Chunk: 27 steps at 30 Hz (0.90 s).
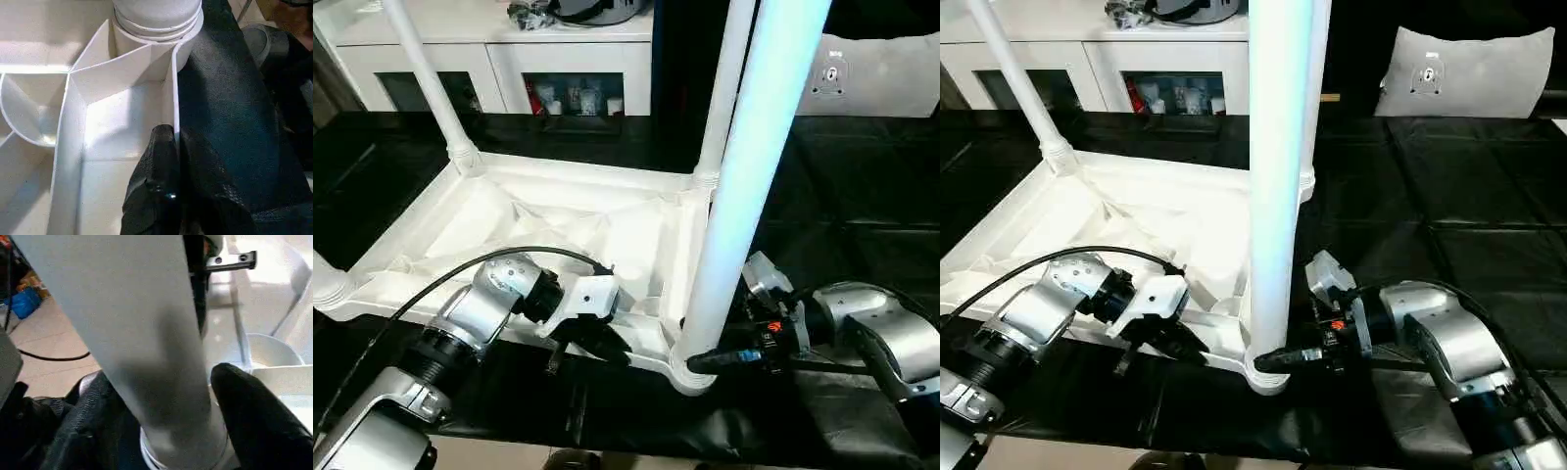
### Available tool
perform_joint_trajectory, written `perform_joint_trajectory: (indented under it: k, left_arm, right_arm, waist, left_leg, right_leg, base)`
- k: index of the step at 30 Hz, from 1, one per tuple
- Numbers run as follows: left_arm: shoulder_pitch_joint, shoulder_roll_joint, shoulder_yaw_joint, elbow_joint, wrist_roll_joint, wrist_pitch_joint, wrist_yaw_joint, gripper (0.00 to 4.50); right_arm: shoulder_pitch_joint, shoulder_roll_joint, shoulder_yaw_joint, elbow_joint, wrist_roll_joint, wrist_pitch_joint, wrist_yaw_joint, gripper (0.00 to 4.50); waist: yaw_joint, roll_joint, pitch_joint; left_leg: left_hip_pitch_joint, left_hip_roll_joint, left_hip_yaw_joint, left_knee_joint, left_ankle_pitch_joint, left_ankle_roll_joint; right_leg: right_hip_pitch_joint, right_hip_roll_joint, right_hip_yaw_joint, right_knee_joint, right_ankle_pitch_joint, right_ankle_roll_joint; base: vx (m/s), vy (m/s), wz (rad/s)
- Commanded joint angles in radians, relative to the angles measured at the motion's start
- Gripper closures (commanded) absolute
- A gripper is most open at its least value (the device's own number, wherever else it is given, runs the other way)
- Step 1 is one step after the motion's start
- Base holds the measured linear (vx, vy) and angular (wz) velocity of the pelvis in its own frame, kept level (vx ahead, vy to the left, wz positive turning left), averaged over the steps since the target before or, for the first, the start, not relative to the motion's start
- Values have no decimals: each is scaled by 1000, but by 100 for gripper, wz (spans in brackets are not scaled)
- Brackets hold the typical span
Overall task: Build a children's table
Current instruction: Rotate leg to tighten
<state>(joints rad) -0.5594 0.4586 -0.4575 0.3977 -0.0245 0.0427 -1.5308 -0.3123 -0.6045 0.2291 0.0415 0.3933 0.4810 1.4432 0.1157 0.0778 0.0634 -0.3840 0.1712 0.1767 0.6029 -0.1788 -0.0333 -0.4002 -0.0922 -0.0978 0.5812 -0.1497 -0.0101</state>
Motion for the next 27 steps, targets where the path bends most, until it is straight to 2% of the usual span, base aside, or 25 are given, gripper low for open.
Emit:
perform_joint_trajectory:
  k: [1, 3, 7, 9, 10, 13, 14, 15, 17, 18, 19, 21, 22, 23, 25, 27]
  left_arm:
    - [-10, -6, -35, -37, -15, -11, -61, 450]
    - [-10, -6, -36, -36, -14, -12, -61, 450]
    - [-8, -8, -28, -36, -13, -4, -48, 450]
    - [-7, -8, -24, -36, -13, -1, -40, 450]
    - [-6, -8, -18, -35, -12, 2, -28, 450]
    - [-1, -15, 20, -28, 3, 33, 71, 450]
    - [0, -19, 35, -27, 14, 49, 117, 450]
    - [1, -22, 42, -26, 20, 59, 142, 450]
    - [4, -41, 64, -34, 28, 113, 213, 450]
    - [6, -58, 79, -43, 23, 141, 248, 450]
    - [9, -87, 97, -57, 21, 186, 305, 450]
    - [10, -124, 110, -72, 28, 229, 370, 450]
    - [10, -138, 114, -77, 31, 243, 393, 450]
    - [11, -166, 122, -83, 32, 271, 441, 450]
    - [8, -226, 137, -82, 36, 314, 530, 450]
    - [6, -247, 143, -80, 37, 330, 561, 450]
  right_arm:
    - [-15, -13, 11, -7, 8, 13, 12, 192]
    - [-17, -14, 15, -9, 11, 21, 16, 211]
    - [-11, -5, 15, -27, 27, 44, 10, 229]
    - [-6, 1, 11, -34, 35, 50, 4, 232]
    - [-1, 9, 5, -41, 44, 60, -10, 232]
    - [21, 60, -29, -59, 32, 61, -135, 233]
    - [32, 84, -40, -68, 19, 45, -186, 233]
    - [38, 97, -45, -74, 11, 34, -214, 234]
    - [46, 132, -57, -84, -6, 50, -294, 235]
    - [46, 157, -65, -81, -23, 57, -350, 237]
    - [45, 195, -78, -71, -45, 64, -428, 237]
    - [48, 238, -95, -64, -64, 67, -506, 240]
    - [49, 254, -101, -61, -71, 68, -535, 241]
    - [53, 280, -101, -60, -86, 67, -581, 241]
    - [59, 333, -101, -54, -116, 61, -672, 243]
    - [61, 352, -101, -51, -125, 60, -707, 246]
  waist:
    - [-6, -21, -79]
    - [-7, -25, -78]
    - [-7, -19, -78]
    - [-7, -22, -78]
    - [-6, -15, -78]
    - [-10, -18, -76]
    - [-9, -6, -75]
    - [-17, -15, -72]
    - [-24, -13, -69]
    - [-28, -2, -66]
    - [-43, -9, -64]
    - [-57, -7, -63]
    - [-69, -8, -64]
    - [-74, -4, -64]
    - [-92, -10, -63]
    - [-95, -11, -66]
  left_leg:
    - [20, 64, -19, -70, -209, 67]
    - [19, 63, -19, -71, -207, 66]
    - [21, 64, -20, -72, -222, 59]
    - [22, 64, -20, -72, -226, 57]
    - [22, 64, -21, -72, -228, 55]
    - [20, 62, -21, -74, -241, 44]
    - [22, 61, -24, -74, -252, 37]
    - [22, 58, -23, -76, -277, 26]
    - [26, 53, -25, -77, -305, 14]
    - [25, 53, -28, -78, -315, 8]
    - [27, 51, -29, -79, -343, -5]
    - [24, 50, -35, -82, -358, -8]
    - [23, 48, -36, -81, -370, -5]
    - [23, 48, -36, -82, -372, -3]
    - [18, 44, -33, -79, -363, 9]
    - [20, 39, -31, -74, -342, 22]
  right_leg:
    - [47, -68, 53, -65, -343, -200]
    - [47, -68, 53, -65, -344, -196]
    - [46, -68, 53, -67, -359, -192]
    - [47, -68, 53, -67, -359, -191]
    - [47, -68, 53, -66, -357, -193]
    - [46, -69, 54, -68, -370, -189]
    - [43, -69, 52, -69, -386, -186]
    - [45, -67, 49, -76, -421, -171]
    - [43, -66, 46, -82, -478, -151]
    - [44, -68, 45, -84, -496, -144]
    - [42, -65, 41, -90, -532, -126]
    - [45, -66, 35, -93, -550, -111]
    - [45, -64, 33, -97, -545, -108]
    - [45, -64, 34, -97, -537, -110]
    - [44, -62, 34, -98, -520, -116]
    - [43, -62, 33, -102, -521, -116]
  base:
    - [0, 0, 0]
    - [0, 0, 0]
    - [0, 0, 0]
    - [0, 0, 0]
    - [0, 0, 0]
    - [0, 0, 0]
    - [0, 0, 0]
    - [0, 0, 0]
    - [0, 0, 0]
    - [0, 0, 0]
    - [0, 0, 0]
    - [0, 0, 0]
    - [0, 0, 0]
    - [0, 0, 0]
    - [0, 0, 0]
    - [0, 0, 0]
